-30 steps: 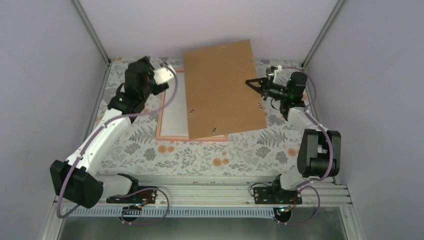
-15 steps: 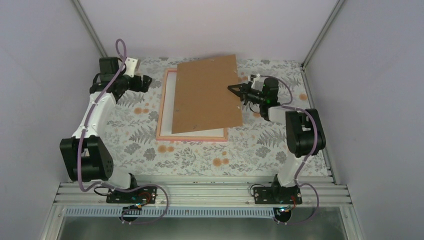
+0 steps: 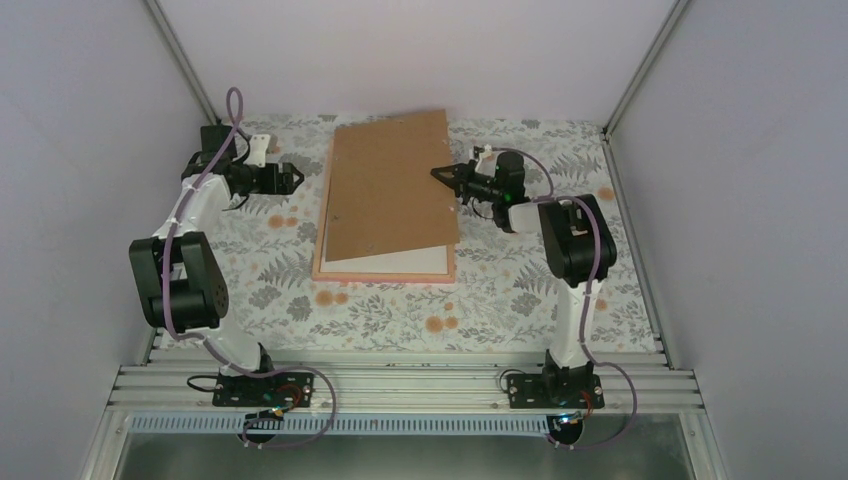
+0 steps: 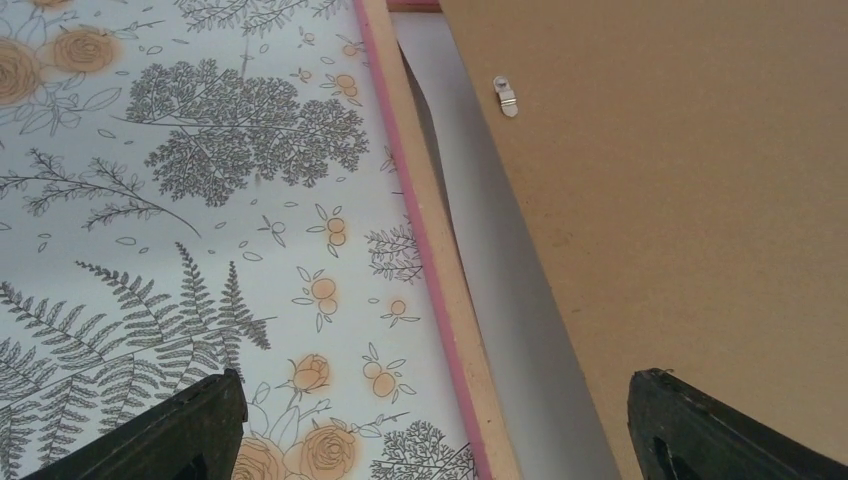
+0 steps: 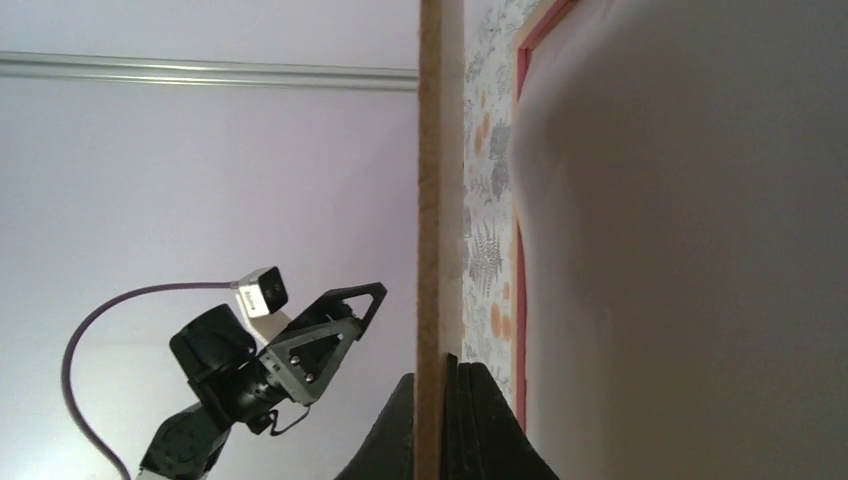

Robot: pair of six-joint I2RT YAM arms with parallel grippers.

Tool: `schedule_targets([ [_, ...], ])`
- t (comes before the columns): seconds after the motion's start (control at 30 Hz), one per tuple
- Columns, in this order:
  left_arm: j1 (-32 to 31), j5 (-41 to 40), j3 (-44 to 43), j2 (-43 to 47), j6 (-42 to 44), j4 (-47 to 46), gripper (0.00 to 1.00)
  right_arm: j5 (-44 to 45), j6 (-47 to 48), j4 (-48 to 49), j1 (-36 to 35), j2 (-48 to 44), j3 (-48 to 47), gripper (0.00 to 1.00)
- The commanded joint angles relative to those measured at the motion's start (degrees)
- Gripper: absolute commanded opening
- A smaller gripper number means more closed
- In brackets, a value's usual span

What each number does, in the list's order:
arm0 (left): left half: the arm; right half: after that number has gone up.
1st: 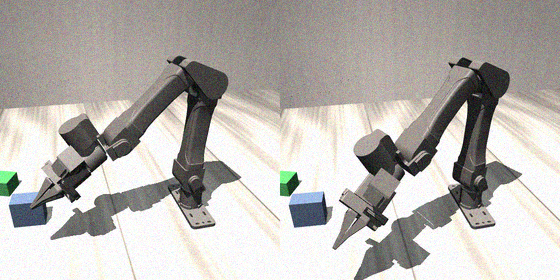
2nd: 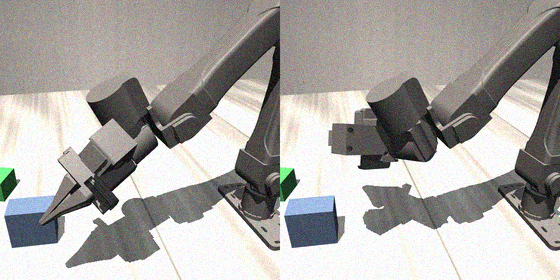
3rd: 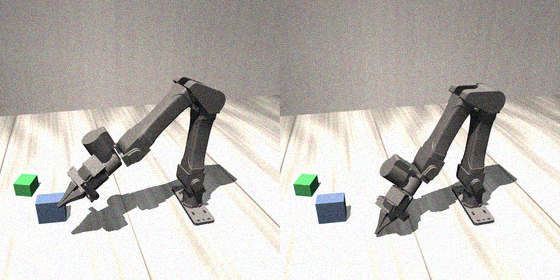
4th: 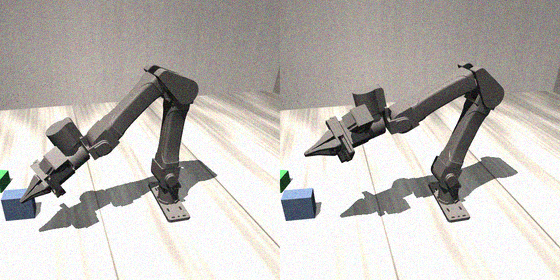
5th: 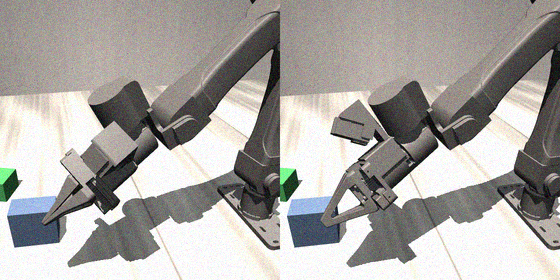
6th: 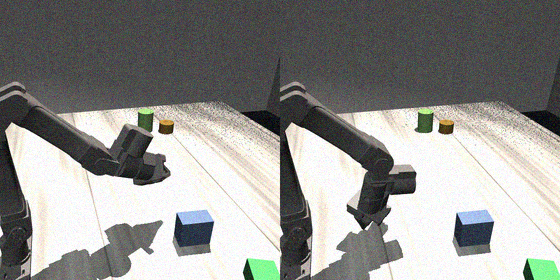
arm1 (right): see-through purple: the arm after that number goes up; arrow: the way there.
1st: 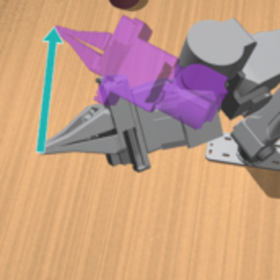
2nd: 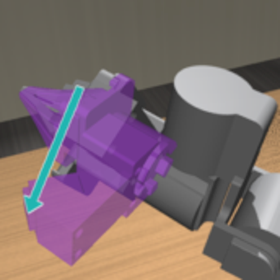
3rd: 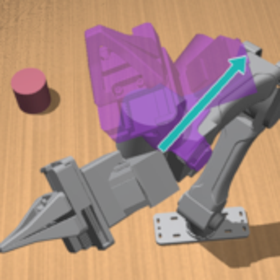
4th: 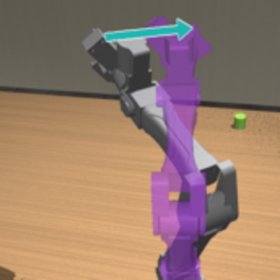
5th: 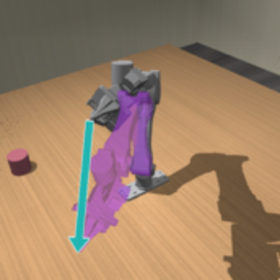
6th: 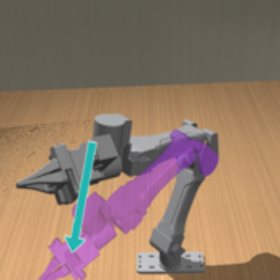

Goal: Put the photo into the frame

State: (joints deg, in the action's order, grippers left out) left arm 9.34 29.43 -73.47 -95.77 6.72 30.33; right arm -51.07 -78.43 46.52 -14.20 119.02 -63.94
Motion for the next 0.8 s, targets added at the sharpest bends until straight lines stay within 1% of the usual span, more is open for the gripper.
schedule_targets([
  [0.0,0.56,1.92,-2.25,0.04,-0.98,-0.19,0.95,1.98,3.32,3.72,-0.36,2.54,-2.29,0.04],
  [0.13,0.88,1.35,-2.31,-0.59,-0.61,0.26,0.95,3.39,4.19,3.89,-1.43,5.49,-2.56,0.04],
  [0.33,1.53,1.07,-2.54,-3.00,-0.44,0.30,0.95,4.75,6.05,3.89,-2.78,7.54,-2.13,0.04],
  [0.63,1.53,0.28,-2.57,-5.44,-0.60,-0.18,0.94,5.37,11.77,-3.88,-3.20,7.58,-1.95,0.04],
  [0.77,1.55,0.16,-3.03,-6.11,-0.42,-0.02,0.94,4.89,11.52,-4.15,-3.41,6.63,0.32,0.04],
])
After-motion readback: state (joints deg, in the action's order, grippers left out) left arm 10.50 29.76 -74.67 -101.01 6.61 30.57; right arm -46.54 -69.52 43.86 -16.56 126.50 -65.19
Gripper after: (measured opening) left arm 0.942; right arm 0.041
